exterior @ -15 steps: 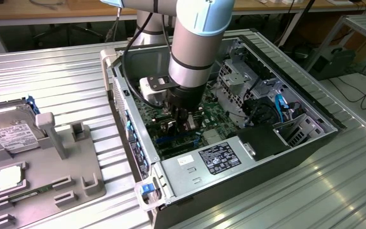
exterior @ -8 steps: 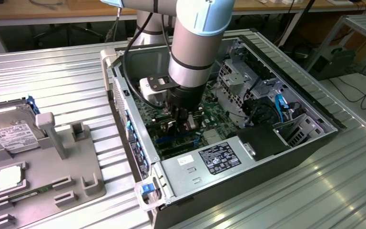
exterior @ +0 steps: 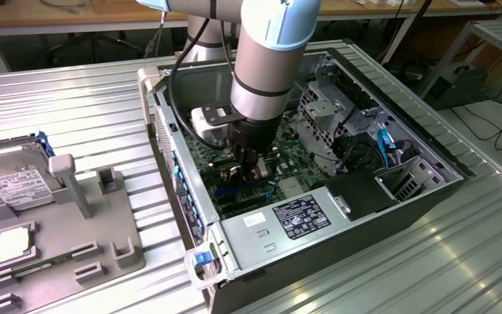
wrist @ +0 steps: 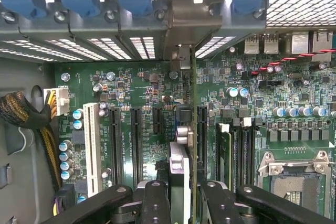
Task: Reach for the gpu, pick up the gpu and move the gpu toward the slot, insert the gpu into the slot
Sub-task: 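Insert the gpu into the slot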
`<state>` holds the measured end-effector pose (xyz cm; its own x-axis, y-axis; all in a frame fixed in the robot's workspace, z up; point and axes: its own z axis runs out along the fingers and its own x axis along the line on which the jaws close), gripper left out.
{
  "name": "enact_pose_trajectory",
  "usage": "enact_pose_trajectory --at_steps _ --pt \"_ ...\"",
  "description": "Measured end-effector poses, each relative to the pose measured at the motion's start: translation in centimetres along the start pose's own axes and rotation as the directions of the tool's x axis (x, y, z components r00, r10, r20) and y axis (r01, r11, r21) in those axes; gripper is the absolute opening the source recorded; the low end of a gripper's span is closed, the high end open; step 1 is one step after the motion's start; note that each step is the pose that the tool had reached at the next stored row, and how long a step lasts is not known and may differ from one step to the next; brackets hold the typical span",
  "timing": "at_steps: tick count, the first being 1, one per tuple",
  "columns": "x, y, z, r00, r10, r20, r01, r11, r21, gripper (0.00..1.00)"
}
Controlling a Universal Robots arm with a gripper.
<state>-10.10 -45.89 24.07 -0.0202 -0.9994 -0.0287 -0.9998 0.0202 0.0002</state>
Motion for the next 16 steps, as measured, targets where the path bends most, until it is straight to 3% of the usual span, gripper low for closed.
enact_pose_trajectory --at_steps 10,16 --pt "0.01 0.0 0.48 1.0 -0.002 -0.0003 0.002 1.0 -0.0017 0.28" --pt "-0.02 -0.01 0.29 1.0 -0.002 0.001 0.002 1.0 -0.0012 0.28"
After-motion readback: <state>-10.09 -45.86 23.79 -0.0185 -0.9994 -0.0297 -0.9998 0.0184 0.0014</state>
